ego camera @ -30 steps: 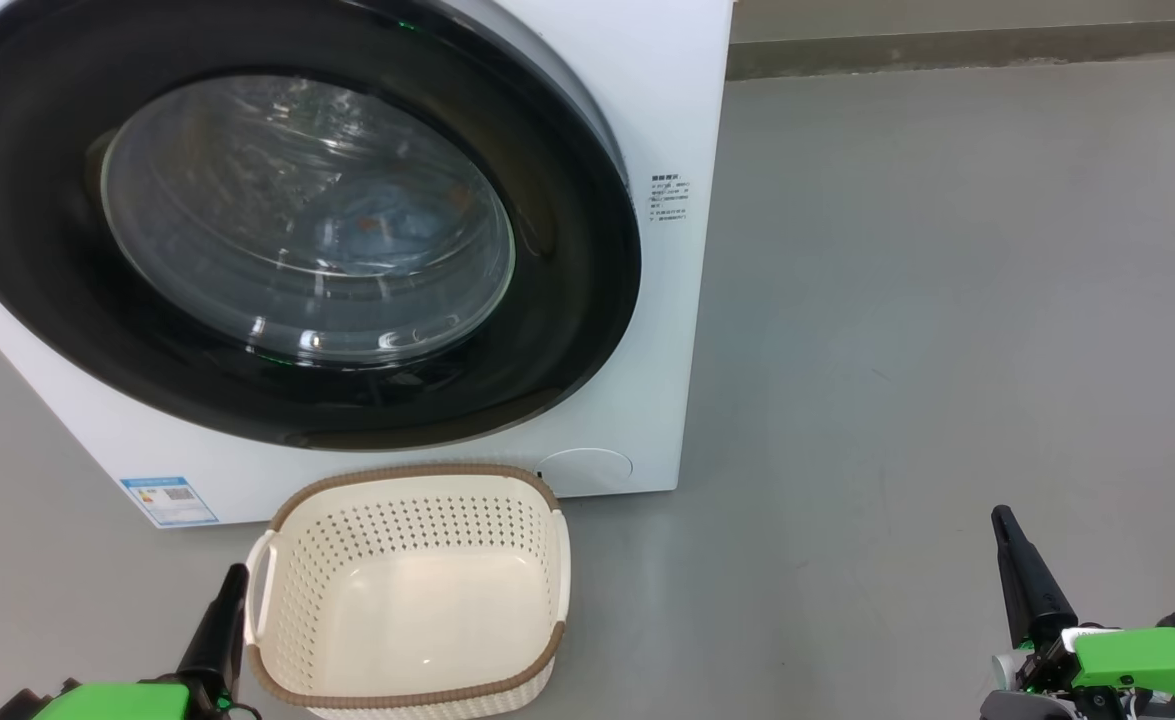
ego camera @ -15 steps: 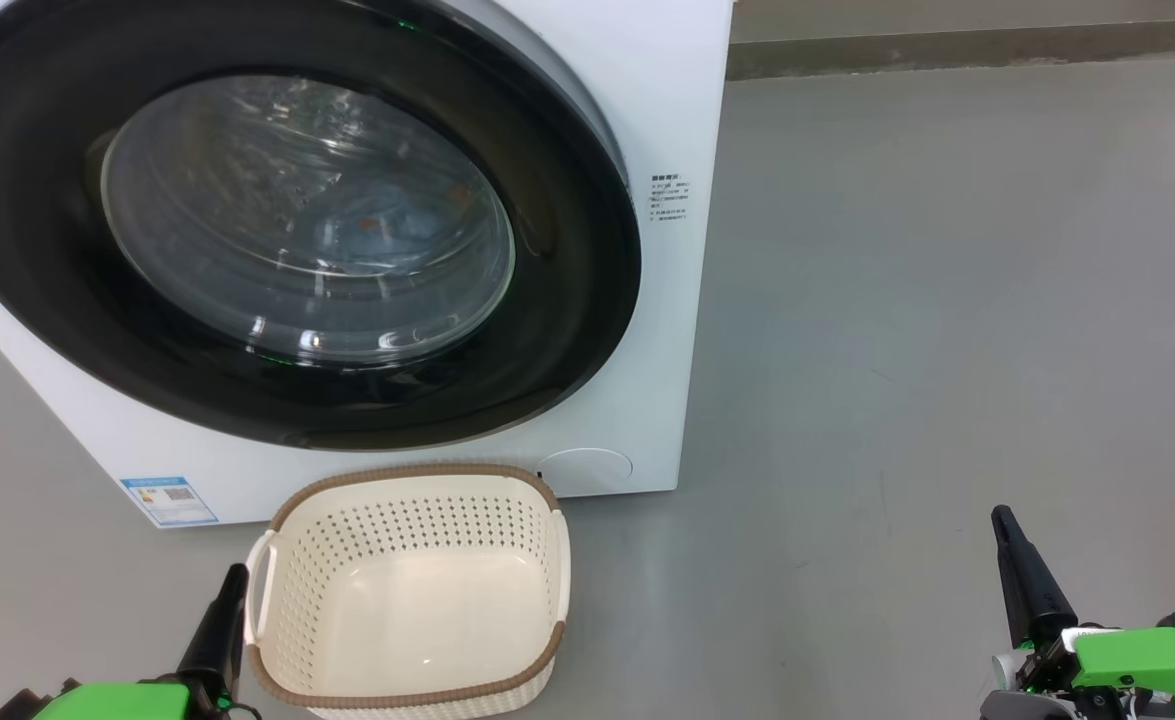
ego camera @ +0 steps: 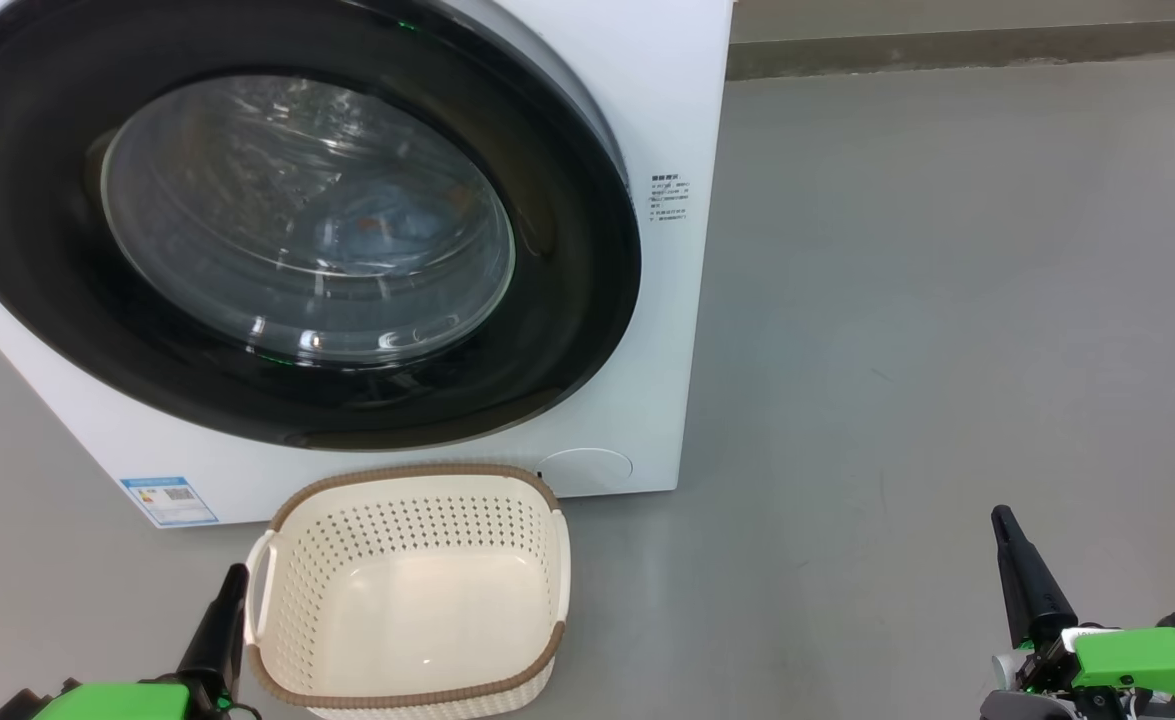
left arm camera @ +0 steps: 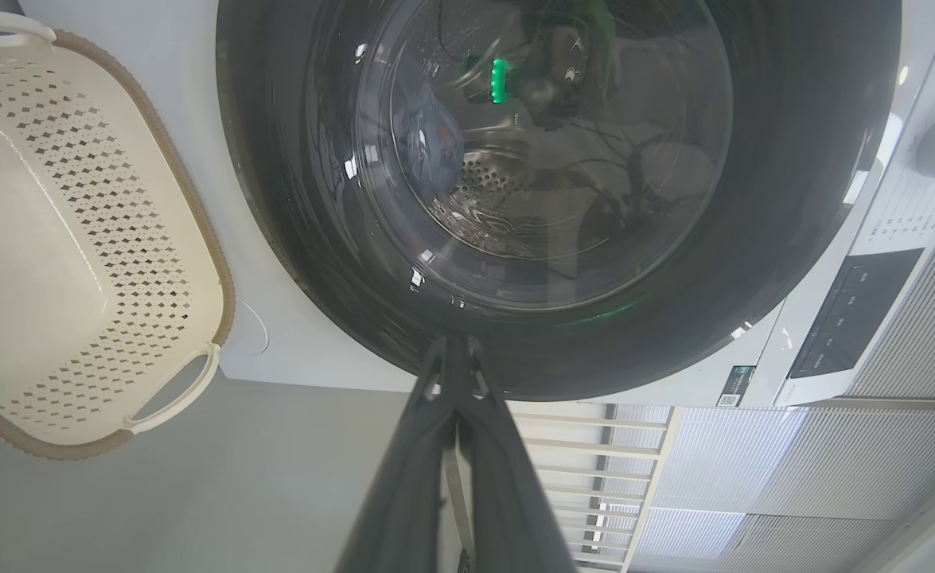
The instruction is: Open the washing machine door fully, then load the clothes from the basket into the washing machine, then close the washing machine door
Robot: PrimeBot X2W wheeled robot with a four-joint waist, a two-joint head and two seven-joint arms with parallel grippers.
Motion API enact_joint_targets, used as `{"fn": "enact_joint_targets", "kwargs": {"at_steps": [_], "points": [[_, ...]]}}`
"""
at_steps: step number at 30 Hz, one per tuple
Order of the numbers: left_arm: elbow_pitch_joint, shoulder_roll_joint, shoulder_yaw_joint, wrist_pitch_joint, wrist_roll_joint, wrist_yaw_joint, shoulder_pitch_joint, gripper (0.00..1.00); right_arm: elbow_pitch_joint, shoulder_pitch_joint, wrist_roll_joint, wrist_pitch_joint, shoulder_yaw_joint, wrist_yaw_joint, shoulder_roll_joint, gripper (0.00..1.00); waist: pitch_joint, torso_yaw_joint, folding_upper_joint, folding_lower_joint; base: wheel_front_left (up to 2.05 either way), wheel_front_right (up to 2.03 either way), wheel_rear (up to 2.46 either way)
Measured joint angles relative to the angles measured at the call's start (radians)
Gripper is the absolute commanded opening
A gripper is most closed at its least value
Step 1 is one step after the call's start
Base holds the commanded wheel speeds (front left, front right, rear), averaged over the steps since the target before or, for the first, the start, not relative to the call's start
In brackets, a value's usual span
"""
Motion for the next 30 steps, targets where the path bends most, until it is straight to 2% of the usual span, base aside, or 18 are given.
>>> {"fn": "enact_joint_targets", "kwargs": {"at_steps": [30], "points": [[0.0,0.0,0.0,0.0,0.0,0.0,0.0,0.0,0.0,0.0,0.0,0.0,0.0,0.0,0.0,0.0,0.0,0.0,0.0,0.0,0.0,0.0,0.0]]}}
